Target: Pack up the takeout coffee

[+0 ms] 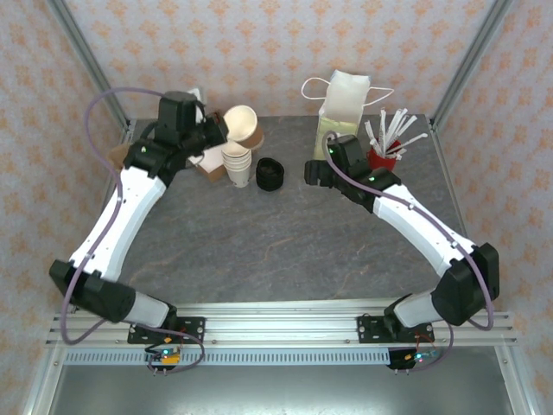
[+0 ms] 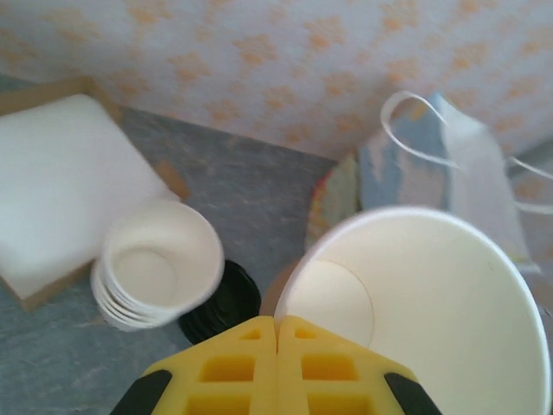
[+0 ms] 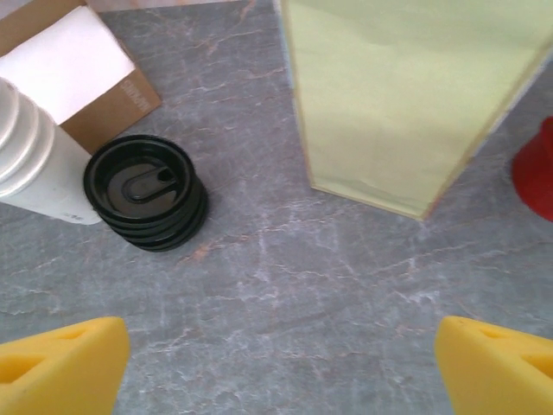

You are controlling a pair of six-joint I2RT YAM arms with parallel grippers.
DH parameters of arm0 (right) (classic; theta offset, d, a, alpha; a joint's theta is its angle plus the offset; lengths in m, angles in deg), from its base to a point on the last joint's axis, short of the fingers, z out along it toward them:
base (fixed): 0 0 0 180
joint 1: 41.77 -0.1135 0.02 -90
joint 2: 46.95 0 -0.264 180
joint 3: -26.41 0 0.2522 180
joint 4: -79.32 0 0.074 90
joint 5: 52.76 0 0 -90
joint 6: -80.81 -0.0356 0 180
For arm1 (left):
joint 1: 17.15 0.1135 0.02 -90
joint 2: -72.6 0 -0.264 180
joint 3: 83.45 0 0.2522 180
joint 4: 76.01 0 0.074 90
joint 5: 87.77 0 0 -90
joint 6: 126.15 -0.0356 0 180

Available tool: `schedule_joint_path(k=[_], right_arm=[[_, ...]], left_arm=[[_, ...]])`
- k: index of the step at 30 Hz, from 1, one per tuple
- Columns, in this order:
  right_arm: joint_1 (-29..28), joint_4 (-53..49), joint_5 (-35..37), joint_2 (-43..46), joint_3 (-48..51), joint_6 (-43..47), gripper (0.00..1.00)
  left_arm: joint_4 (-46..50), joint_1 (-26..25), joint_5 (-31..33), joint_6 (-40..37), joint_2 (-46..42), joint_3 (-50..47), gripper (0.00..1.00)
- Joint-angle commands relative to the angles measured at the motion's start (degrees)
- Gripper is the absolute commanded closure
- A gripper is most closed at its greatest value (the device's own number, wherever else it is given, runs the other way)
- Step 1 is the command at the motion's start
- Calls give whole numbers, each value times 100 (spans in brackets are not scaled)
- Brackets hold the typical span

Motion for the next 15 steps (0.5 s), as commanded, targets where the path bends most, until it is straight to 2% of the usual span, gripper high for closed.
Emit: schedule_joint_path(k=[1,6,9,15], right_arm=[[340,-332,65,476,29,87,8],[668,-347,-21,705,413,-5,8],[691,-390,23,641,505,-29,8],[692,-362,55,499,635,-79,8]], left_arm=[[-86,-523,107,-109,-275,-845,100],[-452,-1648,466,-69,-311,-1975,100],[-690,-2063,746,-28,-162,-2412,100],[-1360,-2566,998,77,249,-3061,100]])
